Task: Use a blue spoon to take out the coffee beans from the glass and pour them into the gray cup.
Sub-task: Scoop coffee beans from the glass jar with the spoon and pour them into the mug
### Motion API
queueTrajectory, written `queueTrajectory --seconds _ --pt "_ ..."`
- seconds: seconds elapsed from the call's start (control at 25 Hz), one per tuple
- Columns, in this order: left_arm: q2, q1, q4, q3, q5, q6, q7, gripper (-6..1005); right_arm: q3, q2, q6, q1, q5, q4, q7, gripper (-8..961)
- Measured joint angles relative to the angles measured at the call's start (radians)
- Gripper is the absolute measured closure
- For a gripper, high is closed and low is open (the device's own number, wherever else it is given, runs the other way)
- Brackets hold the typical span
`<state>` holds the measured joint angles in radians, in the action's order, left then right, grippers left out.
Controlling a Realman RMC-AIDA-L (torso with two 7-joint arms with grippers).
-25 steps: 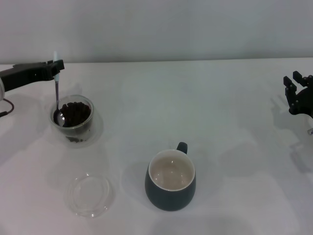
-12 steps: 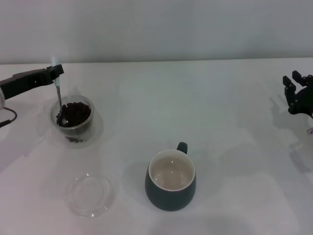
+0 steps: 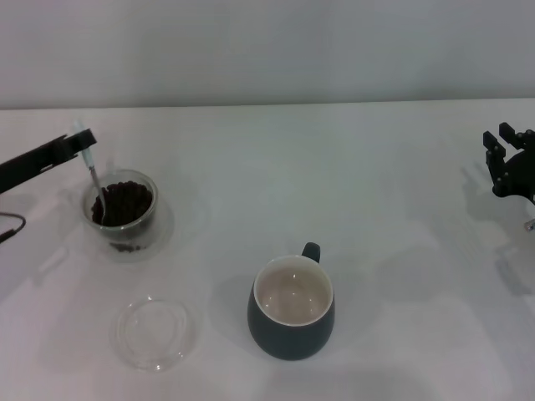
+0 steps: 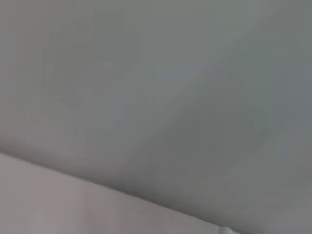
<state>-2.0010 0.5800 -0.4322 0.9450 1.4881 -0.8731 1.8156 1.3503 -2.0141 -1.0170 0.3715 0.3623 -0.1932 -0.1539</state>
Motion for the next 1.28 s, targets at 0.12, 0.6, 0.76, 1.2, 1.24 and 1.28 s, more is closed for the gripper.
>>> queueTrajectory --seconds 0.12,0.6,0.76,1.2,1.24,1.28 --pt "0.004 -0.019 0.017 0.0 -0.047 -0.001 0.0 875 0.001 0.0 0.0 0.0 0.003 0.001 -0.007 683" --pt "0.012 -0.055 0.067 0.0 -0.184 -0.044 0.009 875 0.0 0.0 0.008 0.001 0.002 0.002 -0.001 680" --pt "0.014 -0.049 0.088 0.0 -0.206 -0.057 0.027 875 -0.003 0.001 0.008 0.001 0.002 0.0 0.0 680" --pt "0.005 -0.048 0.113 0.0 -0.256 -0.067 0.129 876 -0.009 0.005 0.016 0.003 0.0 -0.005 0.002 677" --pt "0.005 -0.05 0.119 0.0 -0.264 -0.07 0.139 876 -0.009 0.005 0.018 0.003 0.0 -0.006 0.002 677" --pt "0.005 -0.052 0.124 0.0 -0.272 -0.072 0.146 876 -0.01 0.005 0.019 0.003 0.0 -0.006 0.002 677"
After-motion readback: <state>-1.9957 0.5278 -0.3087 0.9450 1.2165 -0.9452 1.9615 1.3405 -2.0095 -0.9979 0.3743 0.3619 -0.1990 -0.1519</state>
